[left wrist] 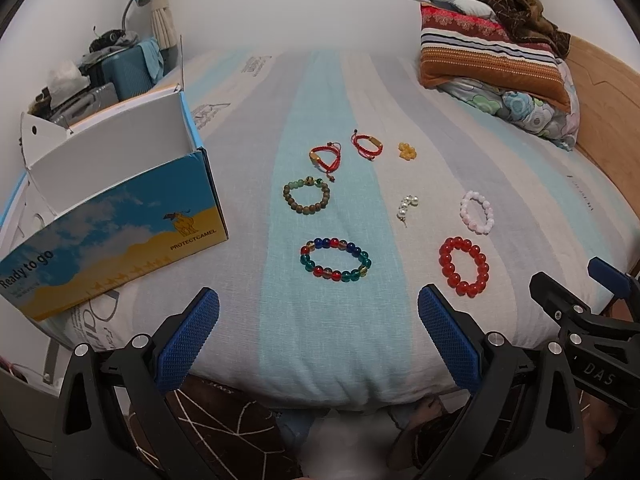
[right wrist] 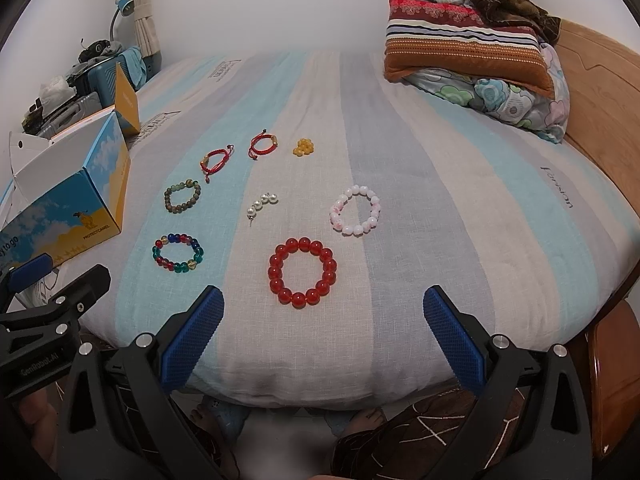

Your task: Organize jewelry

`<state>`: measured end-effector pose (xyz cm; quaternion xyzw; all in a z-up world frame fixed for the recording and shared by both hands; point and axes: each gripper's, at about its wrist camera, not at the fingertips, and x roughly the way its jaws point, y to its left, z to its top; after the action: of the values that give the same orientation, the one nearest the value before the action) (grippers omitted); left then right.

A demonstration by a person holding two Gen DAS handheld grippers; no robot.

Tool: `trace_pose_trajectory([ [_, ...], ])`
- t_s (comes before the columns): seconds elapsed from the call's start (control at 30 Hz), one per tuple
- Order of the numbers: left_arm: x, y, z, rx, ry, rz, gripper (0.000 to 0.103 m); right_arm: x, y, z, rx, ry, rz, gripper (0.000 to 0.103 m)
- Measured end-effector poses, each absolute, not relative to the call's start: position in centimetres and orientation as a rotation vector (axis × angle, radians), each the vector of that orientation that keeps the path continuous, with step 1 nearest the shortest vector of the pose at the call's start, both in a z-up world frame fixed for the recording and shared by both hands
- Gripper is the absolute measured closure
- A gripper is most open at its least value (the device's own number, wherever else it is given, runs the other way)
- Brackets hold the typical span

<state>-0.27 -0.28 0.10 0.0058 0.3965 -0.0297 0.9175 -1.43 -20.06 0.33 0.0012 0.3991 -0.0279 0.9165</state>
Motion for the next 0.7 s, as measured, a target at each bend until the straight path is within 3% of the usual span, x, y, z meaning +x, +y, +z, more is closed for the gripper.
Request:
trace_pose_trajectory([
  [0.7,-0.39,-0.17,0.33,0.016,0.81,-0.053,0.006,-1.56,-19.99,0.39,0.0,0.817,-0.052,0.007],
])
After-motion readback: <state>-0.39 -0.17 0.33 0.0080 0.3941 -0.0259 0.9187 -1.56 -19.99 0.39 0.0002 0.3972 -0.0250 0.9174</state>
